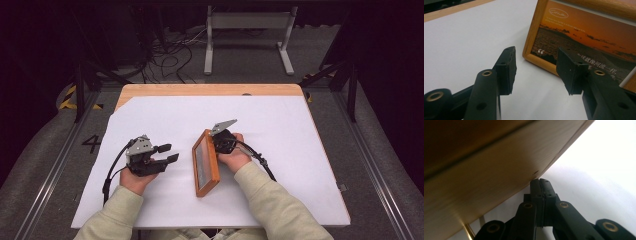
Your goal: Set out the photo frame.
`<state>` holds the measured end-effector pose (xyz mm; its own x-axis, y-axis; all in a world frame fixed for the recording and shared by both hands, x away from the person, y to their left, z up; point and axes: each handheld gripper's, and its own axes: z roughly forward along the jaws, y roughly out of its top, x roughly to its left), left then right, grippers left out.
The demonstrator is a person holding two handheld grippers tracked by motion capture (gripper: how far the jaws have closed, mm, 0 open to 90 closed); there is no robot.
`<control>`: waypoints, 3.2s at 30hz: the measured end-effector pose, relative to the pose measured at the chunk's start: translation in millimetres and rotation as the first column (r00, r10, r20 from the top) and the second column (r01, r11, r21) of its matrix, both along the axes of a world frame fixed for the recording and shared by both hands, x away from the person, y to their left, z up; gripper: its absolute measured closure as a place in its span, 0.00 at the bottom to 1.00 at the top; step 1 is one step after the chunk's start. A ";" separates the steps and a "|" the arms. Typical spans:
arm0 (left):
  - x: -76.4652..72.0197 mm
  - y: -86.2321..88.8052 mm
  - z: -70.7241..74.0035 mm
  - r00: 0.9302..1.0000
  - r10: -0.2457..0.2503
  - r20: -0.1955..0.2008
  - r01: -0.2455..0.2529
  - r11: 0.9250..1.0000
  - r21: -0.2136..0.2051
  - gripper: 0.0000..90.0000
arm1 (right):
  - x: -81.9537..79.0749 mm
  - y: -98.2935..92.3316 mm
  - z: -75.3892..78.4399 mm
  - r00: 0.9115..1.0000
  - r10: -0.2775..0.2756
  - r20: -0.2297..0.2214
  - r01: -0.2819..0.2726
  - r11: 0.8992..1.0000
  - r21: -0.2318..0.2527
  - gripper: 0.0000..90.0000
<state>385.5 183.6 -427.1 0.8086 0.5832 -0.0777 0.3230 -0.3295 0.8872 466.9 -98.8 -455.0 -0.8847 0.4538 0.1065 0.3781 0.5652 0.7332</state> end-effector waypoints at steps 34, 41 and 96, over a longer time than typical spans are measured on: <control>-1.0 2.3 3.1 1.000 0.025 0.005 -0.026 1.000 0.009 0.49 | -42.4 -51.9 77.6 0.984 -0.166 0.065 0.166 0.986 0.002 0.44; -1.2 5.1 2.8 0.999 0.037 0.008 -0.037 0.999 0.004 0.48 | -53.9 -51.9 95.7 0.984 -0.160 0.072 0.161 0.987 0.004 0.37; -1.1 3.0 1.1 0.999 0.041 0.001 -0.041 0.999 0.023 0.46 | -54.5 16.6 73.1 0.970 -0.109 -0.216 0.079 0.987 -0.142 0.29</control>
<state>384.4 186.7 -426.0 0.7838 0.6179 -0.0631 0.3362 -0.3366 0.8796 412.4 -82.2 -381.9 -0.7981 0.5571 0.2296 0.5794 0.6048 0.5463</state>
